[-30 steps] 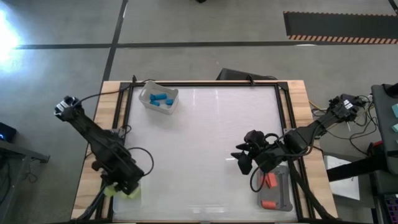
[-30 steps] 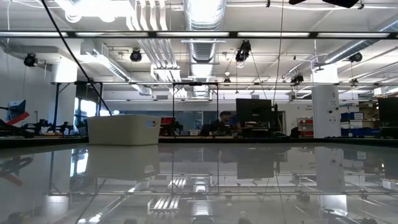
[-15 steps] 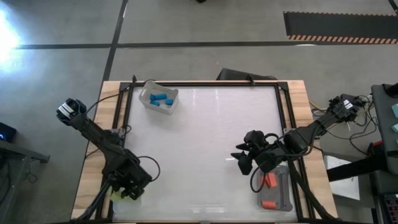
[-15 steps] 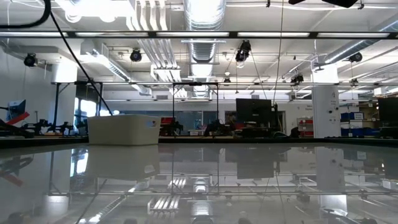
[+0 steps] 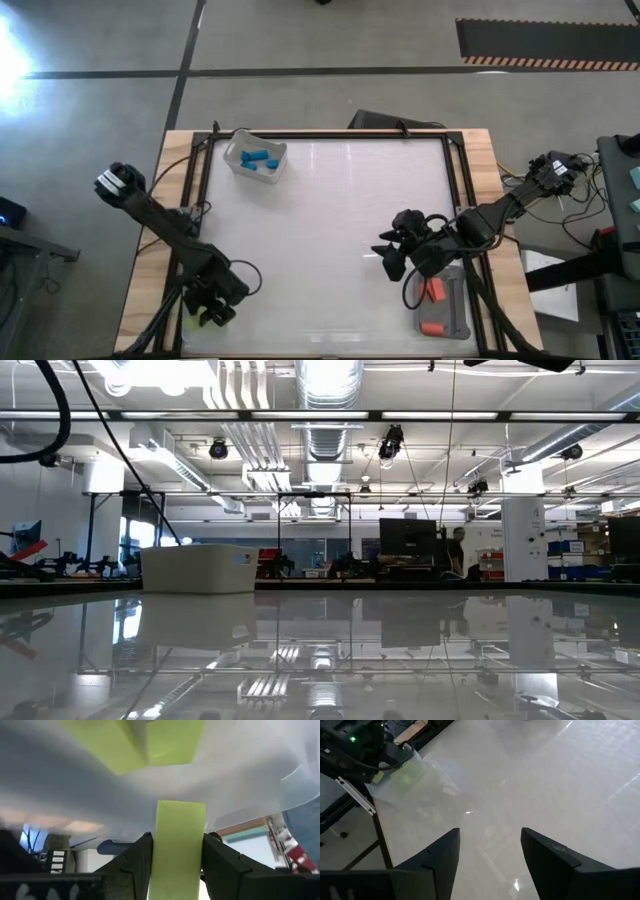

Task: Sort & place blocks by color
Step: Put the green block into the transparent bin, then return to home position

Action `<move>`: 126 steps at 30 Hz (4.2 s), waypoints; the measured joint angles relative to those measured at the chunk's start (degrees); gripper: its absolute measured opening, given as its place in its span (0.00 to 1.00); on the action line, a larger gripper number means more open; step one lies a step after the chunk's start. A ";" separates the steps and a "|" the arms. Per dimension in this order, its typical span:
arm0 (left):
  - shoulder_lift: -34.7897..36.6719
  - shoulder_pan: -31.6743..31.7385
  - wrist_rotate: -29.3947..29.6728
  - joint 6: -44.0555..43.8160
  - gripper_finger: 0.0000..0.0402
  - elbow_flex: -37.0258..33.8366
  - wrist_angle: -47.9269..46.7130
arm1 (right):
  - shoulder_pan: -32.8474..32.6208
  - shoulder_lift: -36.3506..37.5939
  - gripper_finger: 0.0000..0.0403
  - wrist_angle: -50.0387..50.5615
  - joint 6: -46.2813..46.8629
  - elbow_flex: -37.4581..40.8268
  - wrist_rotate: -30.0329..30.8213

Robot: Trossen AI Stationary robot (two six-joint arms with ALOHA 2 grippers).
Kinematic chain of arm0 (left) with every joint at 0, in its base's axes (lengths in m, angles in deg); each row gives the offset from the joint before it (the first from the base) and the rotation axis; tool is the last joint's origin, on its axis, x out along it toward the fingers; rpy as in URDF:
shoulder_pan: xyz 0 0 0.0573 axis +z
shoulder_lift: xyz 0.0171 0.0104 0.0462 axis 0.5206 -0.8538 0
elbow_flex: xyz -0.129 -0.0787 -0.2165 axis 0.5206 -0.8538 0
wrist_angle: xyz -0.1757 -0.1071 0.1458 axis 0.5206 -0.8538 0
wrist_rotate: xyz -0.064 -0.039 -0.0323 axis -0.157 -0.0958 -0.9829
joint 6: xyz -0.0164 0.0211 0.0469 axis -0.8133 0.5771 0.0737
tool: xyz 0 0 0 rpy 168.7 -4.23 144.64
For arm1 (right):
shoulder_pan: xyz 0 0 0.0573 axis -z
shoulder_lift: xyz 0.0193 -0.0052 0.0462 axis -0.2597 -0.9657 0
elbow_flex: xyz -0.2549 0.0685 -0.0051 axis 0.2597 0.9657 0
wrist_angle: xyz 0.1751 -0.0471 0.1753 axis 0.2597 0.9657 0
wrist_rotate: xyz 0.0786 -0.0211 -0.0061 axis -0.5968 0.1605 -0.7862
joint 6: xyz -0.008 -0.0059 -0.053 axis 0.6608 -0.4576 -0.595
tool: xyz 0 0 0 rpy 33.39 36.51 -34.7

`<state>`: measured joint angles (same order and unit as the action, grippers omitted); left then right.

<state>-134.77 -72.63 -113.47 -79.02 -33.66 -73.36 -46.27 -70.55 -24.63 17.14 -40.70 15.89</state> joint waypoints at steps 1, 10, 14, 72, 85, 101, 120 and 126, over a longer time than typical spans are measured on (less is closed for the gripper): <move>-0.15 -0.02 -0.25 -0.02 0.33 -0.43 1.42 | 0.00 0.00 0.50 0.01 0.02 -0.02 0.00; -0.19 -0.02 -0.40 -0.02 0.33 -1.14 2.66 | 0.00 0.00 0.50 -0.27 0.48 -0.03 -0.02; -0.19 -0.04 -0.39 -0.01 0.34 -1.32 2.87 | 0.00 0.00 0.50 -0.45 0.48 -0.02 -0.02; 46.48 28.46 59.37 85.41 0.00 -0.62 7.42 | 20.75 4.90 0.50 -36.58 -67.32 5.72 -12.51; 62.26 28.44 59.53 84.21 0.00 -13.11 10.44 | 23.26 18.65 0.50 -46.29 -66.57 23.65 -11.81; 78.60 28.46 60.24 87.00 0.00 -24.02 10.42 | 23.39 42.82 0.50 -46.33 -64.33 42.30 -4.45; 78.69 28.48 61.32 80.81 0.00 -33.61 17.73 | 23.53 69.02 0.50 -49.12 -65.82 61.78 0.85; 77.54 28.50 61.43 81.10 0.00 -36.59 19.68 | 23.67 67.99 0.50 -54.80 -63.06 69.14 1.55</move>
<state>-57.23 -44.13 -52.04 2.08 -70.25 -53.69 -22.60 -2.55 -79.44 -45.92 28.44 17.44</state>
